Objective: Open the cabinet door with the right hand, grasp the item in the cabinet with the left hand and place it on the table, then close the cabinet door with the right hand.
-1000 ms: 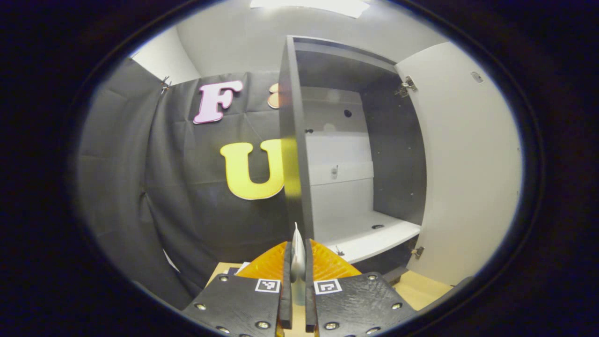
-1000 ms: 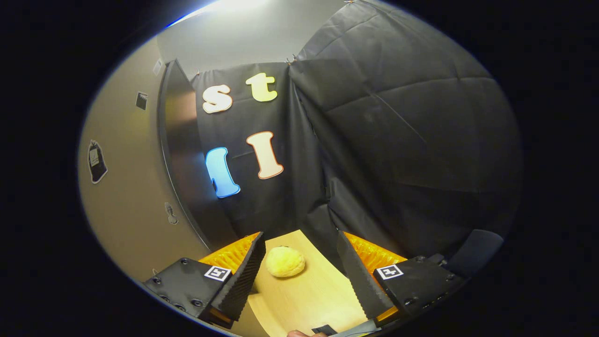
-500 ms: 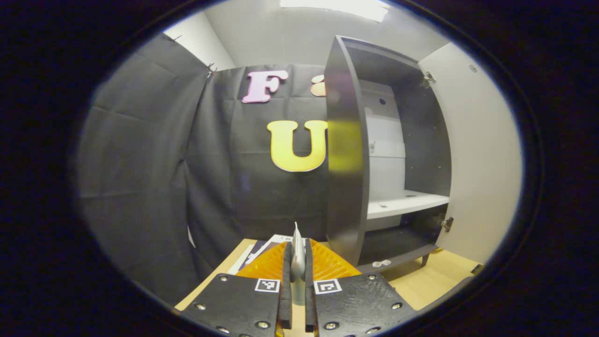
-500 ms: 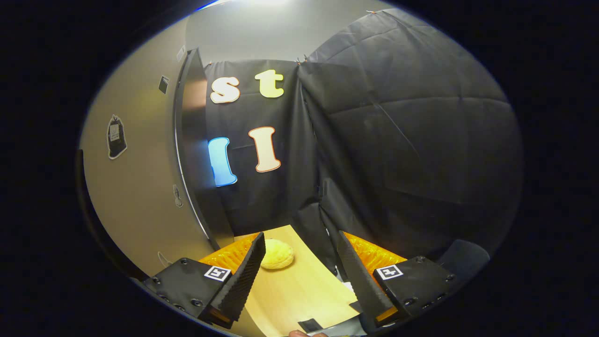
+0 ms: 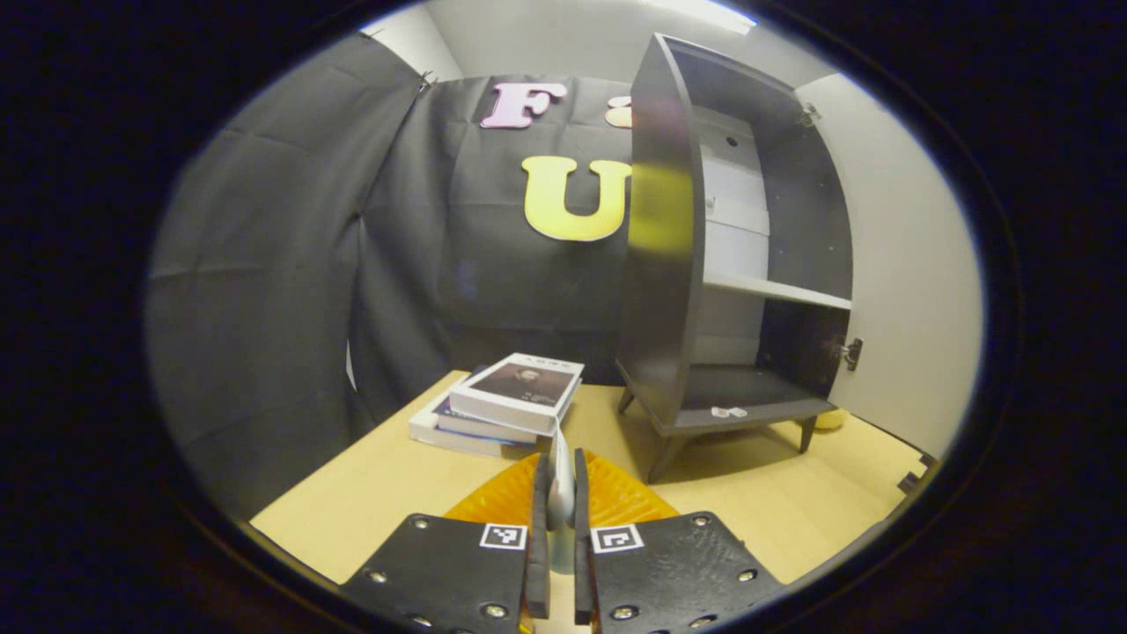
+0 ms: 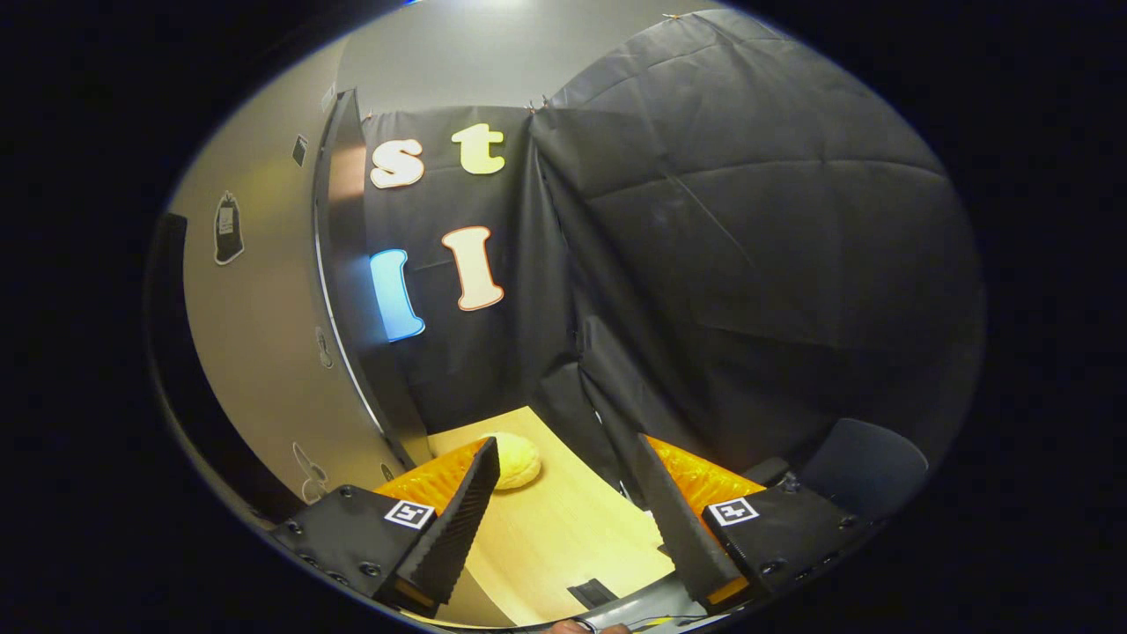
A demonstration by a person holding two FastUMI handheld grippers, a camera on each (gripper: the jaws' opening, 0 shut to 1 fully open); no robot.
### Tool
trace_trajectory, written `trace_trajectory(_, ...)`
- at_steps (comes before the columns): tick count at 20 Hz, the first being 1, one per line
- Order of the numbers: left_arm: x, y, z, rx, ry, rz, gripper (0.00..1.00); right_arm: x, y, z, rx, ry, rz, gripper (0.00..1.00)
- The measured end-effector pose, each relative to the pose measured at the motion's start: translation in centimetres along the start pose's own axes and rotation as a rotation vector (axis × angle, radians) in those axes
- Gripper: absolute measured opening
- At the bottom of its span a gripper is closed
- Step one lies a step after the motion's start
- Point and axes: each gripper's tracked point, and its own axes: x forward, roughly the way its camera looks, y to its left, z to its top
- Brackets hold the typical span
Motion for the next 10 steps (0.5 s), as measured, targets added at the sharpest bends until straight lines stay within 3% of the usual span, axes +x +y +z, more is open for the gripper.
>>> trace_trajectory(7,-0.4,-1.3,-5.9,0.042,0.045,0.008,0.12,-1.4,0.2,-0.4,-0.105,-0.003,-0.023,0.96)
trace_trajectory(10,-0.8,-1.6,-6.8,0.046,0.039,0.016,0.19,-2.1,-0.1,-0.2,-0.119,-0.012,-0.028,0.96)
